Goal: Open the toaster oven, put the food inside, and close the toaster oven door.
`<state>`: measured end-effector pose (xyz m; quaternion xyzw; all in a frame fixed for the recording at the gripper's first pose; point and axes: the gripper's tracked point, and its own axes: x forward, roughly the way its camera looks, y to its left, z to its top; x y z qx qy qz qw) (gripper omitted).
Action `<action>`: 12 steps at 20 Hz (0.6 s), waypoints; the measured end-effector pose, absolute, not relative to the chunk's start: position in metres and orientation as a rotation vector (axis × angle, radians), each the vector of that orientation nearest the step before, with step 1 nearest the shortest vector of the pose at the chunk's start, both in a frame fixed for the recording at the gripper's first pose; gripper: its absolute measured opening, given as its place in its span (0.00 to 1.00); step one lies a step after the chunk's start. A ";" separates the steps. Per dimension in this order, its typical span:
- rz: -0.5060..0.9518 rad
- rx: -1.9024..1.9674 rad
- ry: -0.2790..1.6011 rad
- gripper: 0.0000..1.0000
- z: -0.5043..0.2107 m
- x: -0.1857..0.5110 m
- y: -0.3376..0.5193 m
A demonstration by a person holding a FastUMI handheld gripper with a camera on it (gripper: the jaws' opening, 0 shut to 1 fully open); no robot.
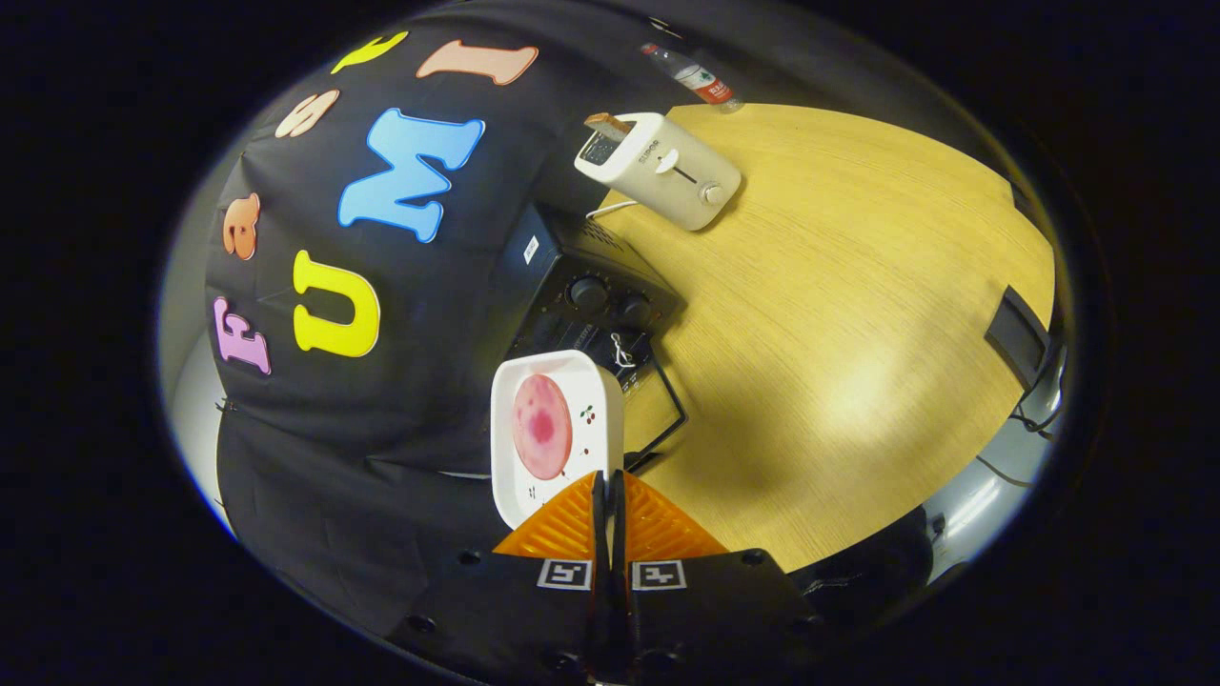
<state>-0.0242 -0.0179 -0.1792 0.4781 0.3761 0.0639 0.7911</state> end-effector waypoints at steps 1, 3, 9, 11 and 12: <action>0.146 1.030 0.815 0.01 -0.181 -0.018 -0.009; 0.167 1.030 0.834 0.01 -0.188 -0.003 0.009; 0.170 1.039 0.892 0.01 -0.214 0.037 0.040; 0.149 1.039 0.895 0.01 -0.224 0.051 0.041; 0.137 1.043 0.897 0.01 -0.228 0.057 0.041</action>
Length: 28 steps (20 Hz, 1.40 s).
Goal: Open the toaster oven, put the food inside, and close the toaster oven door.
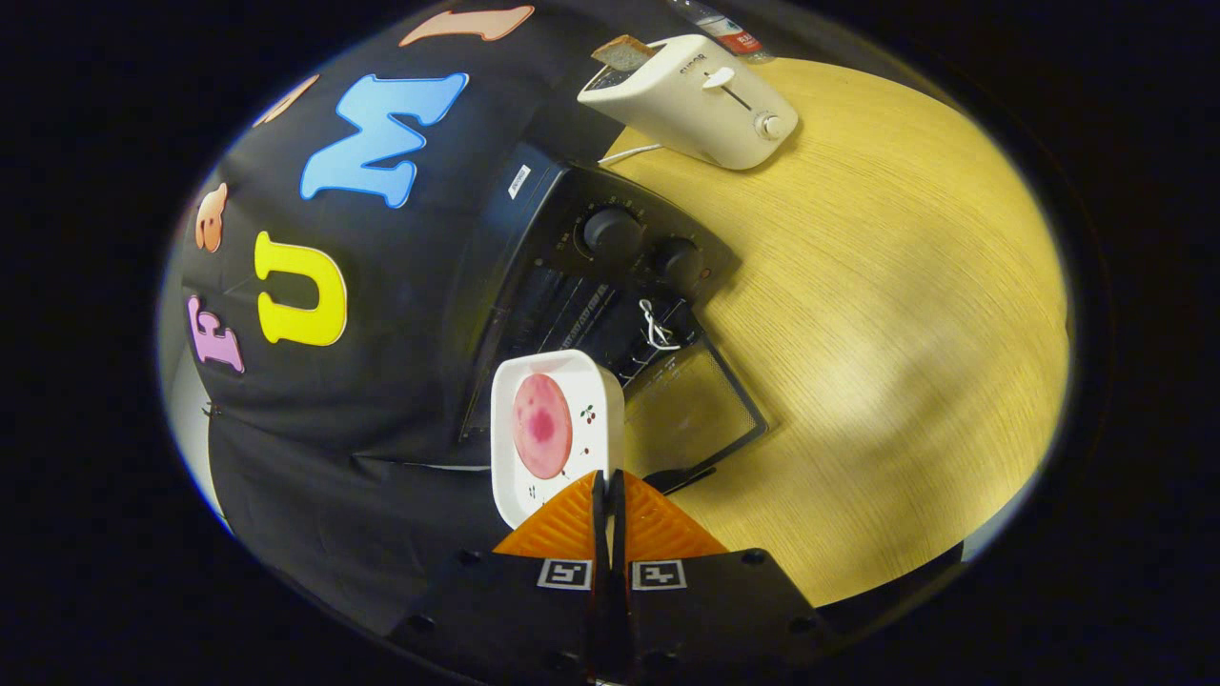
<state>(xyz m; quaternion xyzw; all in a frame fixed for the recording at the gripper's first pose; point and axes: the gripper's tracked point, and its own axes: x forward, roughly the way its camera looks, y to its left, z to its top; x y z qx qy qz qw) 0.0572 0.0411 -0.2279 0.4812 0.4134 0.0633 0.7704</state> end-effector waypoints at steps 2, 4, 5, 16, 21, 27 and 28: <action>0.123 1.062 0.890 0.02 -0.235 0.072 0.046; 0.114 1.085 0.889 0.01 -0.241 0.086 0.055; 0.107 1.098 0.887 0.01 -0.245 0.092 0.061; -0.028 1.193 0.824 0.01 -0.275 0.170 0.099; -0.068 1.115 0.742 0.02 -0.275 0.194 0.106; 0.006 1.125 0.666 0.08 -0.261 0.203 0.114; 0.018 1.123 0.650 0.10 -0.254 0.201 0.113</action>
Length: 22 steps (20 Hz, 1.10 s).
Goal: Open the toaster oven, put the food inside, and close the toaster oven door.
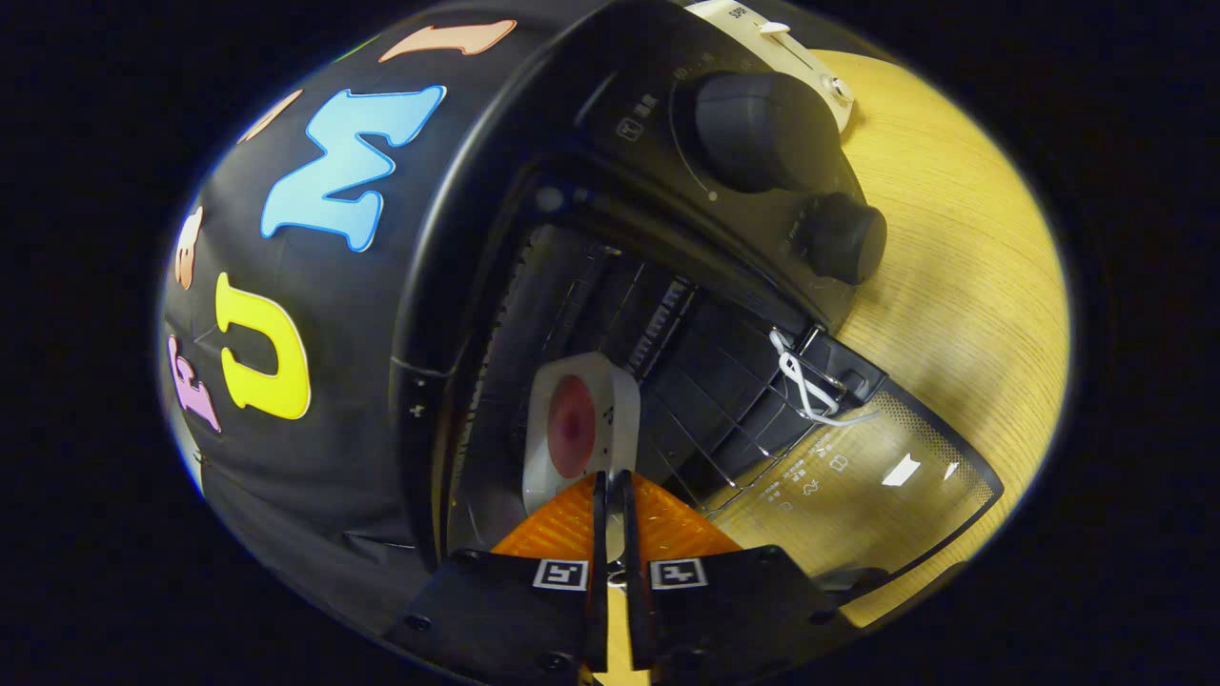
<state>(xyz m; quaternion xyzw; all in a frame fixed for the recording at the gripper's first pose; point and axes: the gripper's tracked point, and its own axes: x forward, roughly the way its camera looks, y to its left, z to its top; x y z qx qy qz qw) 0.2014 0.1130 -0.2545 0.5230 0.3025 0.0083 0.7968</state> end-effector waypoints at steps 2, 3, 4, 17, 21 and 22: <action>0.044 1.116 0.638 0.29 -0.250 0.197 0.114; 0.063 1.114 0.638 0.50 -0.248 0.194 0.115; 0.075 1.105 0.647 0.72 -0.248 0.190 0.117; 0.256 0.633 0.747 0.98 -0.247 0.085 0.127; 0.335 0.397 0.757 0.98 -0.244 0.061 0.131; 0.355 0.315 0.754 0.98 -0.246 0.057 0.130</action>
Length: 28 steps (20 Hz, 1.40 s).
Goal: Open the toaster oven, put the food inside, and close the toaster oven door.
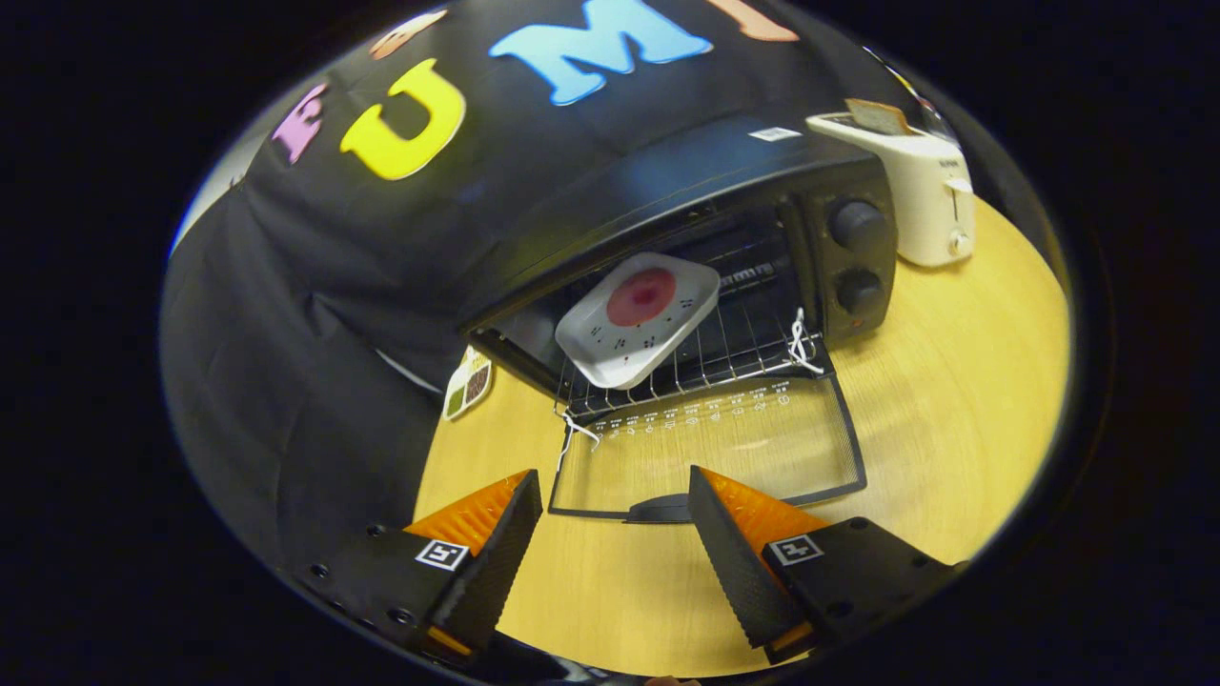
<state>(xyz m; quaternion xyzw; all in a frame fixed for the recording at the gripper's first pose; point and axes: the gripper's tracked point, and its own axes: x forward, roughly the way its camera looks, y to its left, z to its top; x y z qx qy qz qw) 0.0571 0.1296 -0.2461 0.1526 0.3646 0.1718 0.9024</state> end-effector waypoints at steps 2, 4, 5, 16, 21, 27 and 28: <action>0.381 0.164 0.767 0.98 -0.253 0.047 0.128; 0.385 0.023 0.798 0.98 -0.266 0.031 0.121; 0.374 -0.041 0.818 0.98 -0.273 0.025 0.116; 0.170 -0.106 1.024 0.99 -0.345 0.011 0.101; 0.086 -0.077 0.998 0.99 -0.356 0.034 0.101; 0.002 -0.038 1.023 0.99 -0.361 0.044 0.106; -0.004 -0.038 1.016 0.99 -0.359 0.045 0.105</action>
